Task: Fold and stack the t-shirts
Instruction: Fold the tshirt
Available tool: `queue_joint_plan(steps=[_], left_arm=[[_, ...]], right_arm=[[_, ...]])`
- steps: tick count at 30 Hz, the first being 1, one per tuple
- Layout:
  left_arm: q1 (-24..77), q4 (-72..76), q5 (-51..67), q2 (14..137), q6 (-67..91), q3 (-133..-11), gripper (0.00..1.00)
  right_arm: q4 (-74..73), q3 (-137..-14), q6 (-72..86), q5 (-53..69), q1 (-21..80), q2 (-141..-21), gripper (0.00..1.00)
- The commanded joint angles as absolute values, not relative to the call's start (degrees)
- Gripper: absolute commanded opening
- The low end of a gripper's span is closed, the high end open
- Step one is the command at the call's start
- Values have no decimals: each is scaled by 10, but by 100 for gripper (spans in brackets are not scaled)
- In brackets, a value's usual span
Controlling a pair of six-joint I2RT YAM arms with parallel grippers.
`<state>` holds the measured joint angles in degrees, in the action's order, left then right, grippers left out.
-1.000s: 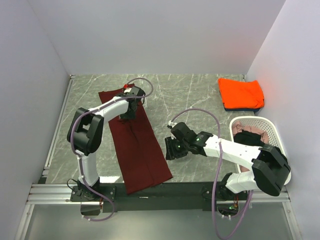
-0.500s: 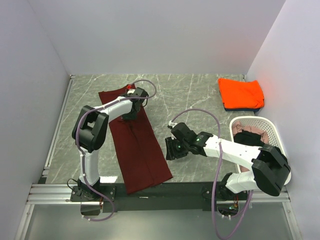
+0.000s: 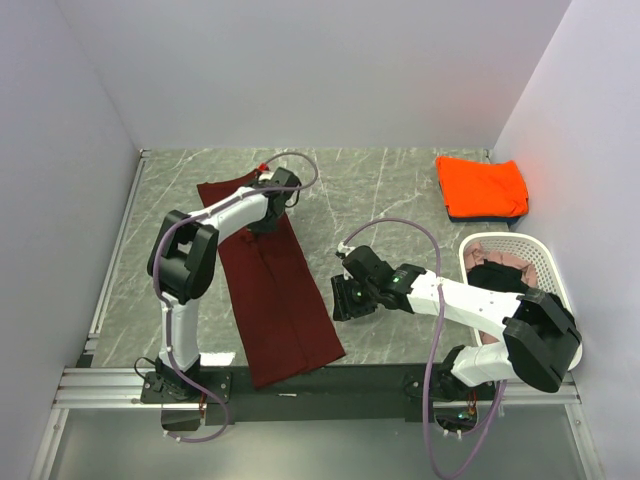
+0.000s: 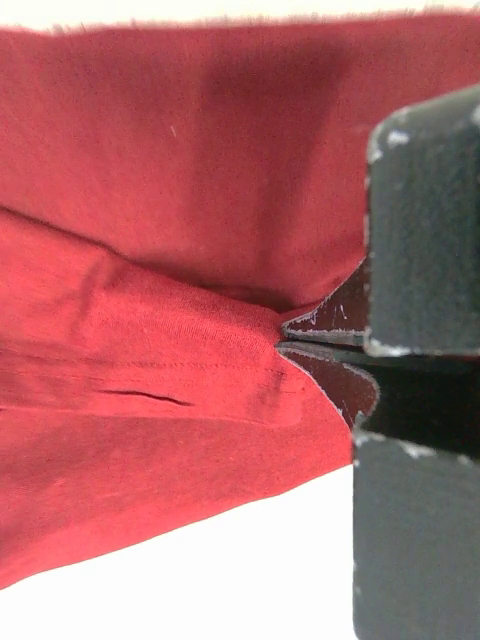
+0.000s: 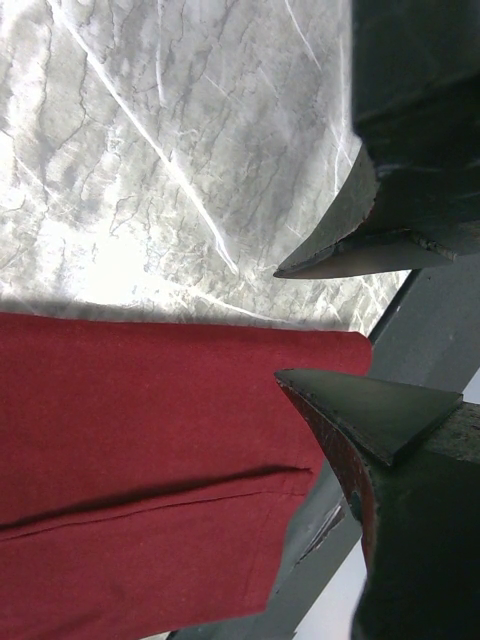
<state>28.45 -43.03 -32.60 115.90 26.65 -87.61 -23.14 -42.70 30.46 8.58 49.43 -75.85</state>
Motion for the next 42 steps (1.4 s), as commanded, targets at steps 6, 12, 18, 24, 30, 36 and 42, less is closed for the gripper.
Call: queue_joint_plan(steps=[6, 12, 18, 24, 30, 36, 42], left_arm=[[293, -462, -269, 1186, 286, -952, 2], [294, -466, -222, 1217, 302, -973, 6], [295, -463, -194, 1229, 324, -969, 14], [294, -474, -207, 1193, 344, -985, 46], [287, -482, -200, 1137, 369, -1011, 56], [245, -449, -167, 1078, 388, -957, 53], [195, -423, -128, 1019, 401, -843, 52]], right_arm=[[-221, -426, 302, 75, 487, -743, 49], [-219, -421, 302, 76, 486, -744, 49], [-214, -418, 303, 78, 486, -745, 49], [-205, -432, 298, 88, 483, -753, 49], [-184, -463, 295, 98, 480, -801, 49], [-166, -483, 296, 112, 470, -851, 48], [-153, -504, 306, 127, 454, -903, 47]])
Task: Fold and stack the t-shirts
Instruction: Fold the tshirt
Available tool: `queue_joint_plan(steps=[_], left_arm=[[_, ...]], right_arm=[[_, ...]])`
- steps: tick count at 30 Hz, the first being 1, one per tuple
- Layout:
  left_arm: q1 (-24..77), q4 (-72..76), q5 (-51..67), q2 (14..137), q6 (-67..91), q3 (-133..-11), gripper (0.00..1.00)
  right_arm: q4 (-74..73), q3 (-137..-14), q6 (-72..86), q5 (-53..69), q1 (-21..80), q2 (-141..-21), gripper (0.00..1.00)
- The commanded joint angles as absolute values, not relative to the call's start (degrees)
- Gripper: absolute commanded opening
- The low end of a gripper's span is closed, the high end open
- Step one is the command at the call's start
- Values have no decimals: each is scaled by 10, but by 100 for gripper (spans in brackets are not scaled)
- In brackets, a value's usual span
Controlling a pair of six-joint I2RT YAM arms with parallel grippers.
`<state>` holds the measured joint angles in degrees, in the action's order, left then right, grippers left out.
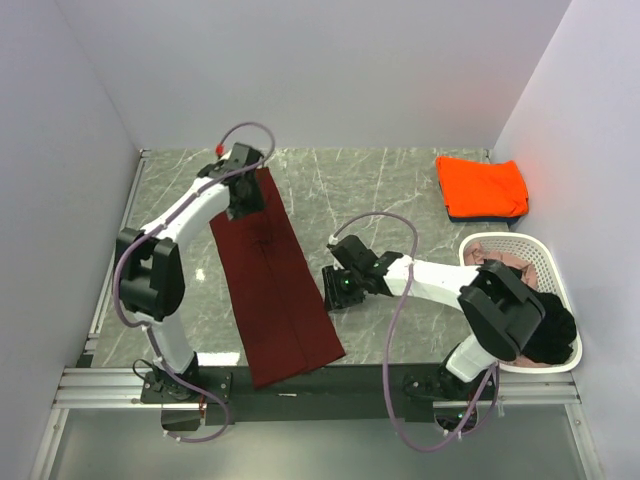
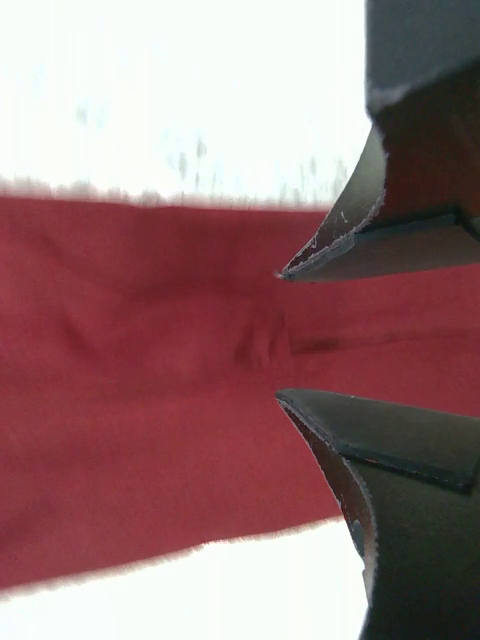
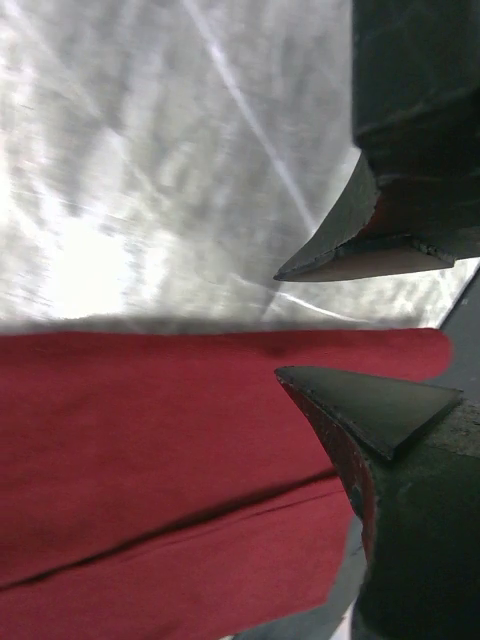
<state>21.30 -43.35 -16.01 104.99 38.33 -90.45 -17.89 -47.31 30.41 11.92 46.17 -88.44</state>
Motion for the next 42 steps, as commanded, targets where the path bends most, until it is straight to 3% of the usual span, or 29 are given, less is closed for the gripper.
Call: queue_joint_plan(steps=[1, 7, 15, 20, 28, 33, 37, 42], left_arm=[[192, -407, -128, 1008, 403, -825, 53], [153, -373, -110, 981, 403, -738, 52], [144, -350, -84, 1063, 390, -758, 51], [148, -348, -49, 1103, 387, -760, 49], [184, -331, -13, 1090, 398, -734, 50], [191, -343, -24, 1039, 397, -721, 50], [196, -364, -59, 998, 379, -731, 52], [231, -381, -92, 974, 339, -766, 52]], right_arm=[[-152, -511, 306, 127, 454, -917, 46], [-149, -522, 301, 151, 454, -955, 45], [-148, -512, 305, 197, 454, -980, 39], [-154, -480, 320, 187, 454, -962, 11], [-207, -396, 358, 179, 451, -869, 6], [-228, -360, 385, 188, 448, -815, 6], [-236, -371, 374, 184, 435, -775, 25], [-243, -456, 317, 177, 380, -773, 38]])
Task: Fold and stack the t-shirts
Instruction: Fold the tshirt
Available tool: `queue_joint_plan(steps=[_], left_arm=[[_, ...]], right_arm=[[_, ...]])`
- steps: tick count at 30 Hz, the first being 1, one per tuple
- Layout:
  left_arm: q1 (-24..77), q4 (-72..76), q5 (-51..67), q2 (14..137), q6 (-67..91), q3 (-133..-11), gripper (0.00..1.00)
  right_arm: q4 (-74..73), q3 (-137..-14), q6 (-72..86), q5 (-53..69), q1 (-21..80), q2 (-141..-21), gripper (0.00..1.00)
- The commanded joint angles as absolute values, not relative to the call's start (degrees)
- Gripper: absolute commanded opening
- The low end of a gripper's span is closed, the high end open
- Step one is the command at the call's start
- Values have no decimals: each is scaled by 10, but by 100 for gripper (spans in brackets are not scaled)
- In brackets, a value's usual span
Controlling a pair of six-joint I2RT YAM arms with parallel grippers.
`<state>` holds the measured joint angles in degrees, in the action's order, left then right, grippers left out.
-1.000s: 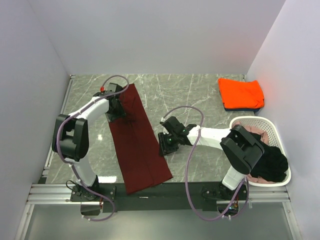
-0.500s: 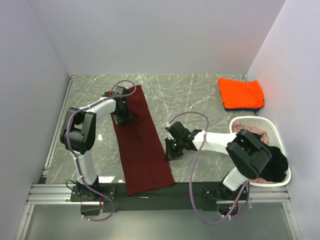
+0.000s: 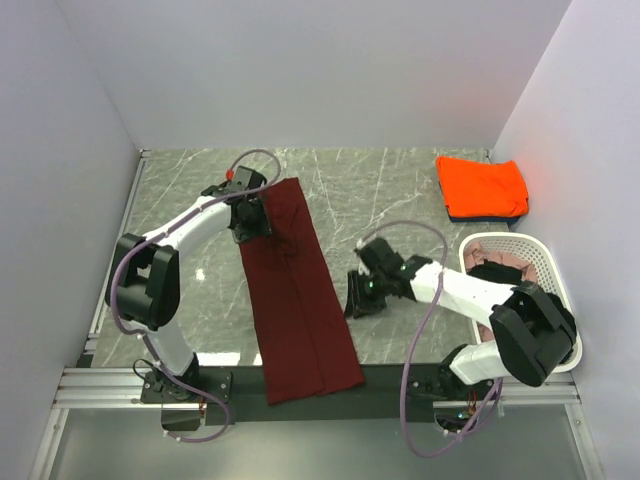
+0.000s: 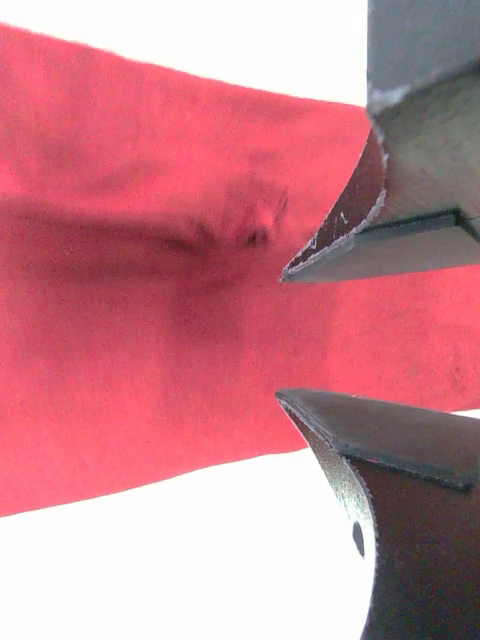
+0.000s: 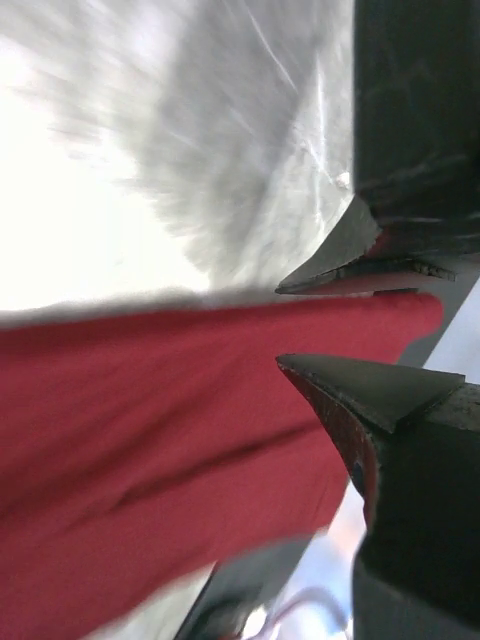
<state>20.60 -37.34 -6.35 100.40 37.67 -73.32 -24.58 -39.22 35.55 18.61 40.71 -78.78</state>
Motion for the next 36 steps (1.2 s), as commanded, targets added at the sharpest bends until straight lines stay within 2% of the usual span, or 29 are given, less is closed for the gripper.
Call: queue_joint_plan(steps=[1, 7, 15, 18, 25, 29, 36], left_arm=[[237, -378, -92, 973, 331, -770, 52], [270, -358, -105, 973, 280, -777, 49], [284, -321, -108, 975, 236, -774, 49], [286, -310, -108, 989, 232, -777, 49], [293, -284, -111, 1027, 229, -789, 46], [298, -285, -99, 1061, 225, -813, 32], [301, -272, -92, 1092, 226, -823, 29]], right_arm=[[-239, -493, 309, 184, 361, -788, 38], [-190, -657, 289, 259, 301, -913, 36], [-80, -840, 361, 312, 254, -1107, 35], [-42, -887, 387, 306, 253, -1191, 34], [75, -948, 473, 320, 254, -1303, 35], [102, -992, 495, 327, 255, -1353, 35], [124, -1040, 530, 330, 255, -1410, 35]])
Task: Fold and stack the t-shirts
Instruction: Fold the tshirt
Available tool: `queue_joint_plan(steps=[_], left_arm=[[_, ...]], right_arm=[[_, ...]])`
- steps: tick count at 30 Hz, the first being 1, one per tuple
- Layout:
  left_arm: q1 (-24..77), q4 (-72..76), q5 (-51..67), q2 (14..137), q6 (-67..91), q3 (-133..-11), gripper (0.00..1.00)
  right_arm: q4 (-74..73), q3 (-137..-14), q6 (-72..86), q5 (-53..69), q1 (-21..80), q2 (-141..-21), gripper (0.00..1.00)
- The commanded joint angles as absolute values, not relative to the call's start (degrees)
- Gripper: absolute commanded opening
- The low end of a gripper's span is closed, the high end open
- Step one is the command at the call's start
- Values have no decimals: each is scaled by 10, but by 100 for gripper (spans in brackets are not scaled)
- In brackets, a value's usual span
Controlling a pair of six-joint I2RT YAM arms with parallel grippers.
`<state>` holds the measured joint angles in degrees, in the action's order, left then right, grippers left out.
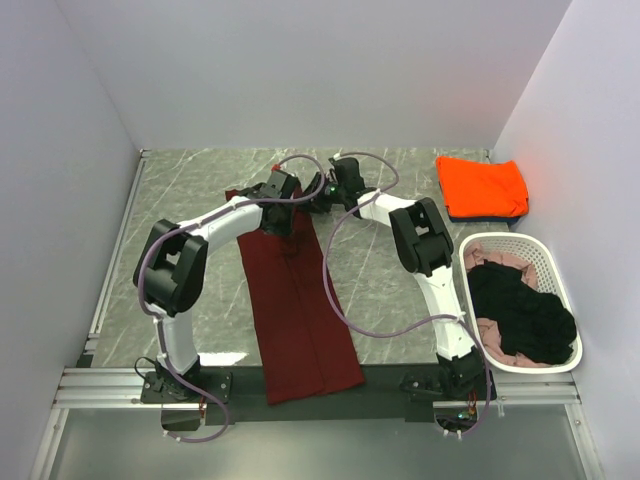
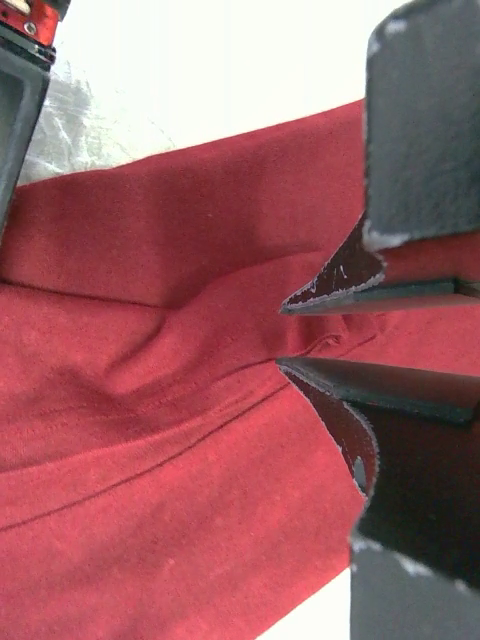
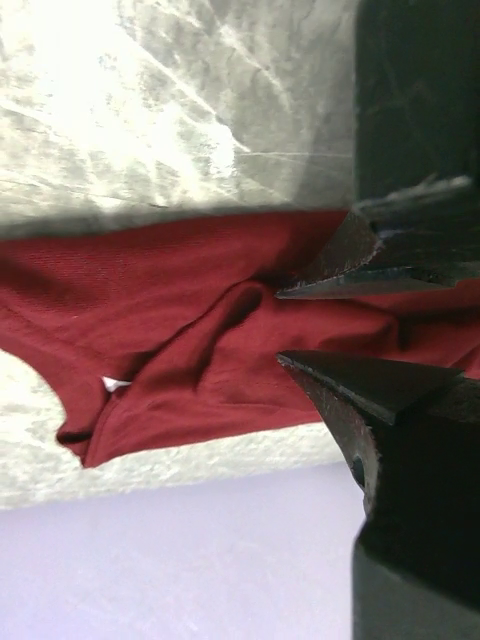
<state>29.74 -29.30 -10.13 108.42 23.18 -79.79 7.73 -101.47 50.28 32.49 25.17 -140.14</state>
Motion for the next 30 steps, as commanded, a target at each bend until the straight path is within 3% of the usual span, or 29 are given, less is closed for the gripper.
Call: queue_joint_plan(steps=[1, 18, 26, 30], left_arm=[[302, -272, -91, 1095, 228, -822, 29], [304, -256, -92, 1121, 250, -783, 29], [304, -251, -94, 1123, 256, -771, 29], [304, -251, -96, 1125, 256, -768, 29]], right_arm=[[129, -1038, 533, 327, 254, -1412, 35], [69, -1001, 519, 251, 264, -1389, 34], [88, -1031, 526, 285, 270, -1417, 34], [93, -1046, 526, 289, 272, -1423, 25]])
